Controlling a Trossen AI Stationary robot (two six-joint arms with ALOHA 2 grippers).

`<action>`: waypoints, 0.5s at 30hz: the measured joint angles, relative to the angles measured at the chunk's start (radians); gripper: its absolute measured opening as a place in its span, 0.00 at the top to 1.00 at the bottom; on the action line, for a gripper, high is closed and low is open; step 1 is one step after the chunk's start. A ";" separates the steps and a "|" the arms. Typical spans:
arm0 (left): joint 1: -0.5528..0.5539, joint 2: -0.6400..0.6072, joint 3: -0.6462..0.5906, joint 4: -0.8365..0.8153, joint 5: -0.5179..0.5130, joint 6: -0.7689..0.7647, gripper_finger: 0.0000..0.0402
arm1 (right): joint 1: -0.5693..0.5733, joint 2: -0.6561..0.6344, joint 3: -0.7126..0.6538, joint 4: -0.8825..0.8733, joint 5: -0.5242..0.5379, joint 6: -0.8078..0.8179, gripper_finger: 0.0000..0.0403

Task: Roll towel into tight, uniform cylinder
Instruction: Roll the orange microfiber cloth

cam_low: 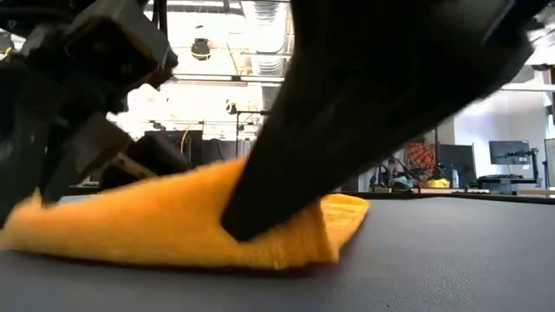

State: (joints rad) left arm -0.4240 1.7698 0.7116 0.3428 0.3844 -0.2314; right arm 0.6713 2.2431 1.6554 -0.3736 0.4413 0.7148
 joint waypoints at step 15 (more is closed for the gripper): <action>0.061 -0.001 0.003 -0.080 0.058 -0.128 1.00 | 0.006 0.004 -0.002 -0.015 -0.022 0.465 0.95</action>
State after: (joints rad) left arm -0.3632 1.7687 0.7142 0.2625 0.4420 -0.3589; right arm 0.6768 2.2467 1.6529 -0.3886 0.4191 1.1803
